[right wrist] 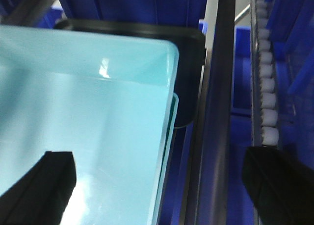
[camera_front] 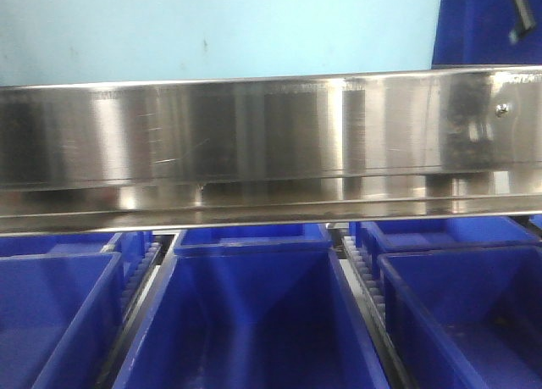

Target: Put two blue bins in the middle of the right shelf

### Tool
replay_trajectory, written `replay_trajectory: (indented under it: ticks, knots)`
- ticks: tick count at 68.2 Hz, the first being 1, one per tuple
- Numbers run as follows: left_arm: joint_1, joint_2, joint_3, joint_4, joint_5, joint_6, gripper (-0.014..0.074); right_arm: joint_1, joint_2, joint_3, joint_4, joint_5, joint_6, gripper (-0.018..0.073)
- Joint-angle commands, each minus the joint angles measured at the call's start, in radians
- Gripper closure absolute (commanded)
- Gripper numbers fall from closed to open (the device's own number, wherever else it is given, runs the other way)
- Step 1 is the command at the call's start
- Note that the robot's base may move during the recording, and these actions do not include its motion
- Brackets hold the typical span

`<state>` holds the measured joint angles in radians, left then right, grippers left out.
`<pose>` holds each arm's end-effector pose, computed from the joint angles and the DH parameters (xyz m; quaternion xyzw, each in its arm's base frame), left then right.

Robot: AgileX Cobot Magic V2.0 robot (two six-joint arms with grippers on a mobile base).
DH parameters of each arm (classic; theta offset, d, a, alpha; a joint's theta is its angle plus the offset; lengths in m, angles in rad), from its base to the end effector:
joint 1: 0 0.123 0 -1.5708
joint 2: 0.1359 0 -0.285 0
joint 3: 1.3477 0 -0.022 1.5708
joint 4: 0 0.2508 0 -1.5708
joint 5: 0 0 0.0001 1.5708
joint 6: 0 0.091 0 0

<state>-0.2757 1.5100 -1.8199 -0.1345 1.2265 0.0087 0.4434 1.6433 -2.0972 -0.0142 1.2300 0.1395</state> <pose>0.2906 -0.0942 0.4580 0.1336 0.9203 -0.1147 0.3493 0.3011 0.1417 0.4920 -0.1362 0.8940 0.1159 0.4108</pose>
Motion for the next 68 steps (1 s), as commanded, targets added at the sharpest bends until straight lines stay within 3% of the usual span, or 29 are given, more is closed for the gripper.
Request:
replay_trajectory:
  ticks: [1, 22, 44, 68]
  knots:
    - [0.003, -0.045, -0.006, 0.025, -0.005, -0.015, 0.0059, -0.006, -0.029, 0.030, -0.007, -0.009, 0.001, -0.0008]
    - [0.013, -0.060, 0.115, -0.014, -0.005, -0.020, 0.0072, -0.006, -0.038, 0.220, -0.007, -0.009, 0.003, 0.0056]
    - [0.013, -0.061, 0.350, -0.057, -0.225, -0.020, 0.0072, -0.006, -0.008, 0.325, 0.014, -0.064, 0.027, 0.0065]
    - [0.013, -0.020, 0.371, -0.057, -0.235, -0.020, 0.0072, -0.006, 0.059, 0.381, 0.054, -0.087, 0.036, 0.0065]
